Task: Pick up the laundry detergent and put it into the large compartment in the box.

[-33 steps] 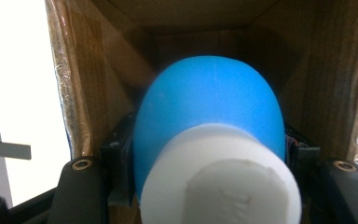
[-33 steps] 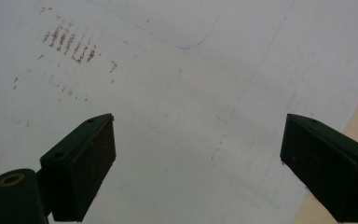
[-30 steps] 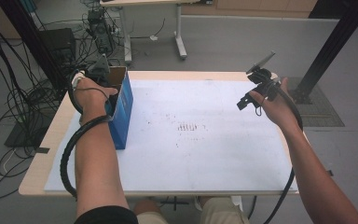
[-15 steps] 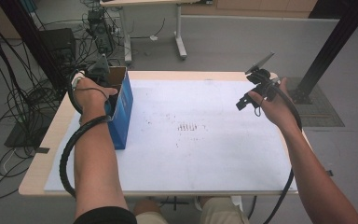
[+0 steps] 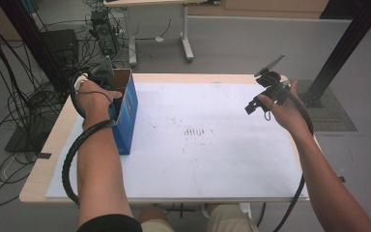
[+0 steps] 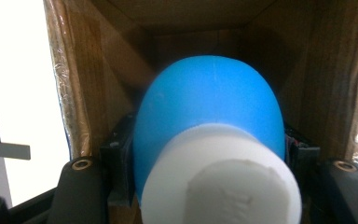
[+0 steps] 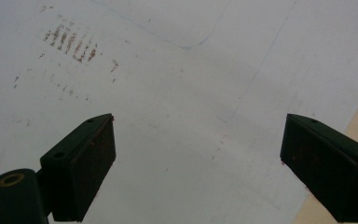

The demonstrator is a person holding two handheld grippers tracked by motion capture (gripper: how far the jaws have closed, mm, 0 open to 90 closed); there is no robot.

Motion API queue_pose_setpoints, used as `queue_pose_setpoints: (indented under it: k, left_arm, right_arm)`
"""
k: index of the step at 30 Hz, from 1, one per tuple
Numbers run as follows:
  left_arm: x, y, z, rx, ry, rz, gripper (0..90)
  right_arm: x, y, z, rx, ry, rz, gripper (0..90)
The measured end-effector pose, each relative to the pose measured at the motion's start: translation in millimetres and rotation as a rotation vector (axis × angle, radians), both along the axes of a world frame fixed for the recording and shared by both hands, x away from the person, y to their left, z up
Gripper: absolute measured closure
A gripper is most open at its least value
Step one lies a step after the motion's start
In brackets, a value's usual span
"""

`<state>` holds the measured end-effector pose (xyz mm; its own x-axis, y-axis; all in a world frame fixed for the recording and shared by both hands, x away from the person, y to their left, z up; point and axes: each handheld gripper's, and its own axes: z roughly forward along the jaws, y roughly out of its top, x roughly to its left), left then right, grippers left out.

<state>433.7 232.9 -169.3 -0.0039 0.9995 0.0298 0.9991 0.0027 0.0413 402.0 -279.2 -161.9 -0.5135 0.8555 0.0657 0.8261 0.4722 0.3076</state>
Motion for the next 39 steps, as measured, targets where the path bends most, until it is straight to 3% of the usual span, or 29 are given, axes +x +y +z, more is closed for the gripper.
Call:
queue_pose_setpoints:
  k: [13, 27, 31, 39]
  left_arm:
    - [-1.0, 0.8, 2.4, -0.005, -0.006, -0.003, 35.8]
    - [-5.6, -3.3, 24.8, -0.007, -0.025, -0.012, 30.0]
    - [-9.7, -5.9, 35.7, 0.003, -0.036, -0.021, 27.9]
    - [-25.9, -10.6, 77.4, 0.025, -0.076, -0.033, 22.3]
  right_arm:
    - [-0.2, 0.7, 0.2, 0.0, -0.001, 0.001, 10.4]
    - [-2.4, 2.5, 4.6, 0.005, -0.011, 0.009, 10.4]
    - [-2.7, 1.9, 5.6, 0.006, -0.013, 0.009, 10.4]
    - [-0.5, -0.8, 4.3, 0.002, -0.011, -0.011, 10.4]
